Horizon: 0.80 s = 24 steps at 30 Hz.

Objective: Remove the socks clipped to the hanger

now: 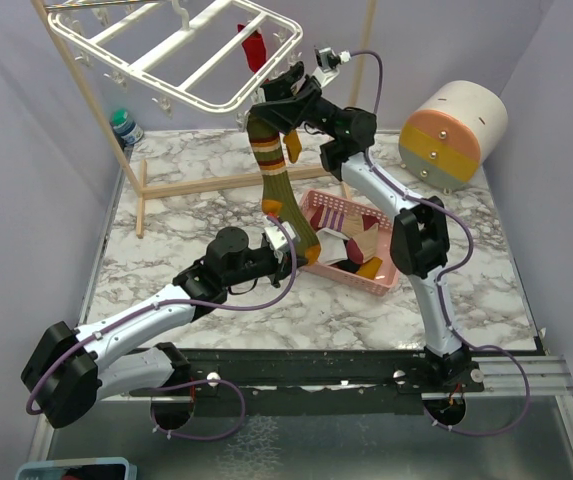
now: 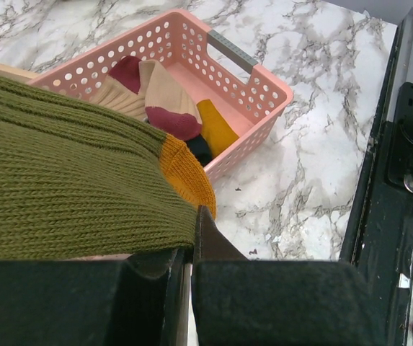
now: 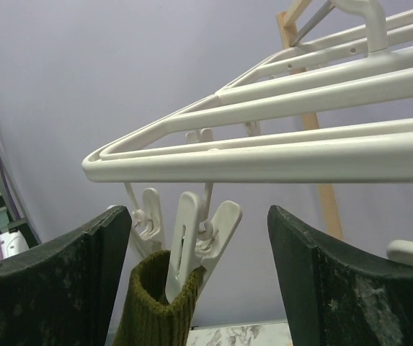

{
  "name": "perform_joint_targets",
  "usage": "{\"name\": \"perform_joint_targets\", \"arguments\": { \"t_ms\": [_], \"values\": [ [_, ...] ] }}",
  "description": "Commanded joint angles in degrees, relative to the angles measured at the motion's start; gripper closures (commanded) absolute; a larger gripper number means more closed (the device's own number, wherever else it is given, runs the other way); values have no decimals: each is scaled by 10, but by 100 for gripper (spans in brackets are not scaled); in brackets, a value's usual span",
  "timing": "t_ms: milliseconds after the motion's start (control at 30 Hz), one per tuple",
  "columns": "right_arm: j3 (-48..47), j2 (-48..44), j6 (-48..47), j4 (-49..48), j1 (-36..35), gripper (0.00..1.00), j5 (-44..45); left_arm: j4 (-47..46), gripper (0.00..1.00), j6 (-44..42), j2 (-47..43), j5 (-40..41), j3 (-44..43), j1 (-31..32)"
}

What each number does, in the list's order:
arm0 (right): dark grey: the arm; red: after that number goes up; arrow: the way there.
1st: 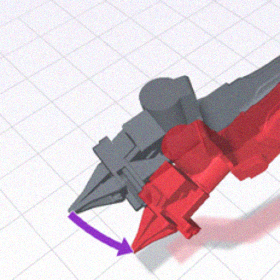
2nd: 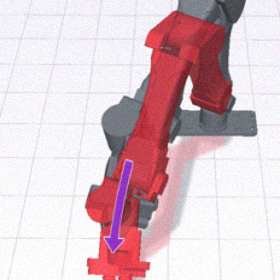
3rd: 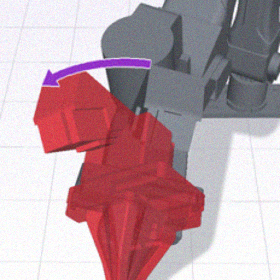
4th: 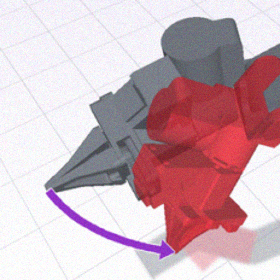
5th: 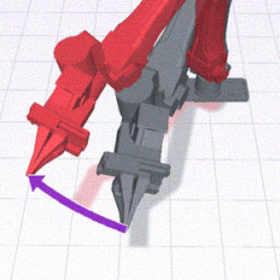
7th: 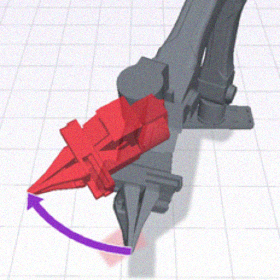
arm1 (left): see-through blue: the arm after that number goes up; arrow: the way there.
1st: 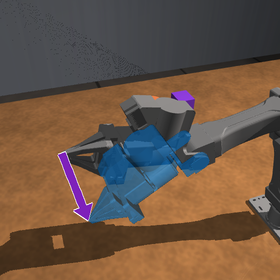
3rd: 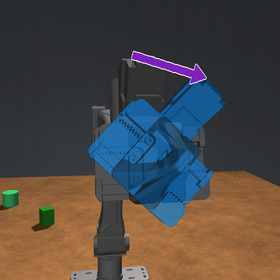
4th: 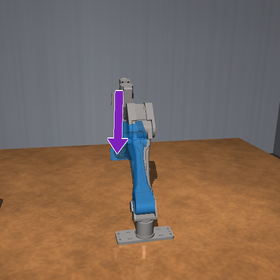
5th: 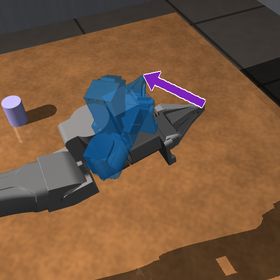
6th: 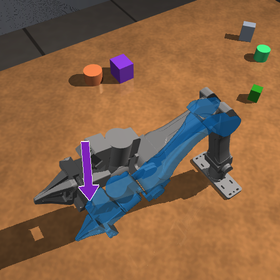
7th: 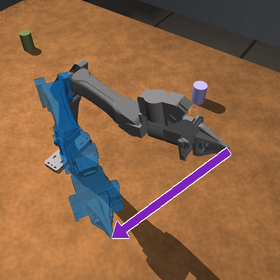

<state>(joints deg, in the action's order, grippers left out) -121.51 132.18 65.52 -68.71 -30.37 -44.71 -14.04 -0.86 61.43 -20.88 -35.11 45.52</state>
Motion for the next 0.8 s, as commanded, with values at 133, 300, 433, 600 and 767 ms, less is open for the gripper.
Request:
{"name": "perform_joint_targets", "arguments": {
  "t_ms": [133,300,433,600,767],
  "values": [
    [-39,24,-3,21,-6,33,10,1,100,6,-7,-20,-4,3],
    [-46,25,-6,27,-6,47,10,0,100,6,-5,-21,-4,3],
    [-54,30,-6,33,-7,58,10,0,100,21,-4,-22,-4,3],
    [-70,38,-3,40,-6,77,9,2,100,21,-5,-21,-5,2],
    [-71,37,-5,47,-7,98,6,0,100,21,-1,-22,-5,3]
  ]
}}
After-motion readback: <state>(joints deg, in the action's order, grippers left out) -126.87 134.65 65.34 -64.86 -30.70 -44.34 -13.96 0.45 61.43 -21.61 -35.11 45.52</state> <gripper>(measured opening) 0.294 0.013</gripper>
